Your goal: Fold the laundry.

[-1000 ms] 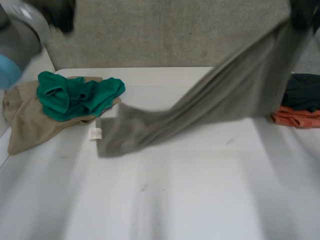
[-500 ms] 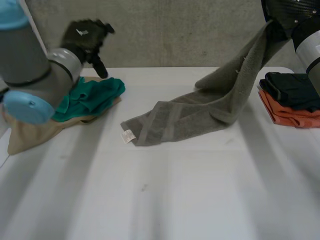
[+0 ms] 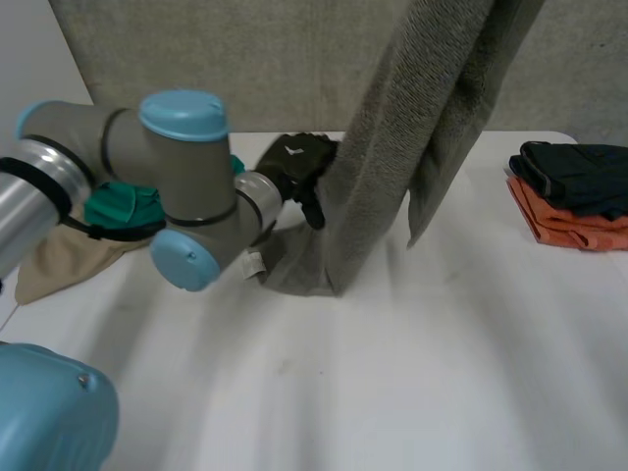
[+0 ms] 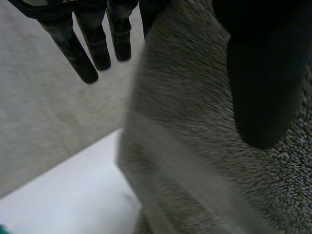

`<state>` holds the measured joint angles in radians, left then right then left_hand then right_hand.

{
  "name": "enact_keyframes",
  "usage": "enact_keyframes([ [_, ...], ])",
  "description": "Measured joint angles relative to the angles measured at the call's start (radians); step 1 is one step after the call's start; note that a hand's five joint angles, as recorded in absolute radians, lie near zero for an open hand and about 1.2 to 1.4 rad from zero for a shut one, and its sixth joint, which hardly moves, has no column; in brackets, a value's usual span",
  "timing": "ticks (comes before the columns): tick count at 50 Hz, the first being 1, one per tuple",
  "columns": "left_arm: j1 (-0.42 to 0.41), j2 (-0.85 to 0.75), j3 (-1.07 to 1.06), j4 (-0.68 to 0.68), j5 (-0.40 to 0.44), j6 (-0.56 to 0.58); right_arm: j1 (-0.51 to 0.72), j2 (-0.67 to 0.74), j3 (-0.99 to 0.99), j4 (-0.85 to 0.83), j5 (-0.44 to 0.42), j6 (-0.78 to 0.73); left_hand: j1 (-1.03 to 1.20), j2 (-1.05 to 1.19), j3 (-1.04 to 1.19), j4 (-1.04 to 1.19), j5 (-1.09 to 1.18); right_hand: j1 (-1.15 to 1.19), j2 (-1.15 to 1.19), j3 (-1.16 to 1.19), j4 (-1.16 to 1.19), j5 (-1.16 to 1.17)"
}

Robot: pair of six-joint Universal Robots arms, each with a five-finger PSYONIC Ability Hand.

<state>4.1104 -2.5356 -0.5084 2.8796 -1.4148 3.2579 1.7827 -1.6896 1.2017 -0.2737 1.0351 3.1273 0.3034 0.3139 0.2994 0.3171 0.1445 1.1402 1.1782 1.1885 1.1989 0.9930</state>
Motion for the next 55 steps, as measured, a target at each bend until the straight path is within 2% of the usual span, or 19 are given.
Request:
enact_keyframes([
  [2,-0.021,-0.019,0.018,-0.019,0.003,-0.008,0.007,-0.008,-0.012,0.002,-0.001,0.011,0.078,0.06,0.069,0.058,0.057,0.0,0.0,0.0,0.0,0.0],
  [4,-0.04,-0.028,0.027,-0.038,0.005,-0.015,0.013,-0.007,-0.021,0.005,0.002,0.011,0.25,0.223,0.235,0.204,0.204,0.0,0.0,0.0,0.0,0.0],
  [5,-0.048,-0.031,0.03,-0.046,0.004,-0.017,0.016,-0.003,-0.025,0.008,0.005,0.01,0.58,0.504,0.492,0.484,0.478,0.0,0.0,0.0,0.0,0.0],
  [6,-0.054,-0.032,0.031,-0.052,0.002,-0.019,0.018,0.001,-0.029,0.01,0.009,0.007,0.655,0.571,0.557,0.55,0.542,0.0,0.0,0.0,0.0,0.0],
  [7,-0.061,-0.032,0.033,-0.062,-0.005,-0.022,0.019,0.005,-0.031,0.012,0.012,0.005,0.829,0.74,0.743,0.738,0.724,0.0,0.0,0.0,0.0,0.0],
  [8,-0.066,-0.029,0.035,-0.071,-0.021,-0.023,0.021,0.02,-0.038,0.022,0.022,-0.007,0.85,0.787,0.79,0.775,0.758,0.0,0.0,0.0,0.0,0.0],
  [9,-0.066,-0.028,0.036,-0.074,-0.031,-0.024,0.022,0.027,-0.039,0.025,0.026,-0.012,0.857,0.849,0.852,0.847,0.81,0.0,0.0,0.0,0.0,0.0],
  [12,-0.055,-0.007,0.035,-0.087,-0.106,-0.015,0.021,0.064,-0.045,0.046,0.044,-0.047,0.857,0.882,0.883,0.877,0.814,0.0,0.0,0.0,0.0,0.0],
  [15,-0.016,0.043,0.027,-0.094,-0.213,0.019,0.01,0.126,-0.043,0.081,0.065,-0.115,0.857,0.882,0.883,0.877,0.814,0.0,0.0,0.0,0.0,0.0],
  [19,0.046,0.138,-0.013,-0.103,-0.276,0.094,-0.014,0.214,-0.031,0.138,0.09,-0.22,0.857,0.882,0.883,0.877,0.814,0.0,0.0,0.0,0.0,0.0],
  [22,0.092,0.229,-0.078,-0.109,-0.254,0.161,-0.031,0.281,-0.017,0.188,0.107,-0.303,0.857,0.882,0.883,0.877,0.814,0.0,0.0,0.0,0.0,0.0],
  [29,0.187,0.398,-0.247,-0.092,-0.132,0.328,-0.043,0.44,0.016,0.288,0.165,-0.5,0.857,0.884,0.888,0.881,0.814,0.0,0.0,0.0,0.0,0.0],
  [31,0.202,0.405,-0.26,-0.082,-0.122,0.354,-0.041,0.465,0.016,0.295,0.178,-0.523,0.857,0.884,0.888,0.881,0.814,0.0,0.0,0.0,0.0,0.0],
  [35,0.249,0.37,-0.251,-0.057,-0.119,0.435,-0.023,0.578,-0.028,0.3,0.258,-0.584,0.857,0.885,0.888,0.881,0.814,0.0,0.0,0.0,0.0,0.0],
  [40,0.26,0.293,-0.194,-0.138,-0.141,0.455,-0.005,0.666,-0.094,0.304,0.336,-0.593,0.857,0.885,0.888,0.881,0.814,0.0,0.0,0.0,0.0,0.0],
  [44,0.243,0.257,-0.172,-0.284,-0.151,0.435,0.007,0.698,-0.111,0.335,0.375,-0.595,0.857,0.885,0.888,0.881,0.814,0.0,0.0,0.0,0.0,0.0],
  [50,0.206,0.248,-0.233,-0.457,-0.156,0.4,0.014,0.681,-0.037,0.398,0.373,-0.621,0.857,0.885,0.888,0.881,0.814,0.0,0.0,0.0,0.0,0.0],
  [55,0.193,0.243,-0.325,-0.434,-0.163,0.39,0.009,0.653,0.083,0.384,0.341,-0.649,0.853,0.86,0.872,0.858,0.814,0.0,0.0,0.0,0.0,0.0],
])
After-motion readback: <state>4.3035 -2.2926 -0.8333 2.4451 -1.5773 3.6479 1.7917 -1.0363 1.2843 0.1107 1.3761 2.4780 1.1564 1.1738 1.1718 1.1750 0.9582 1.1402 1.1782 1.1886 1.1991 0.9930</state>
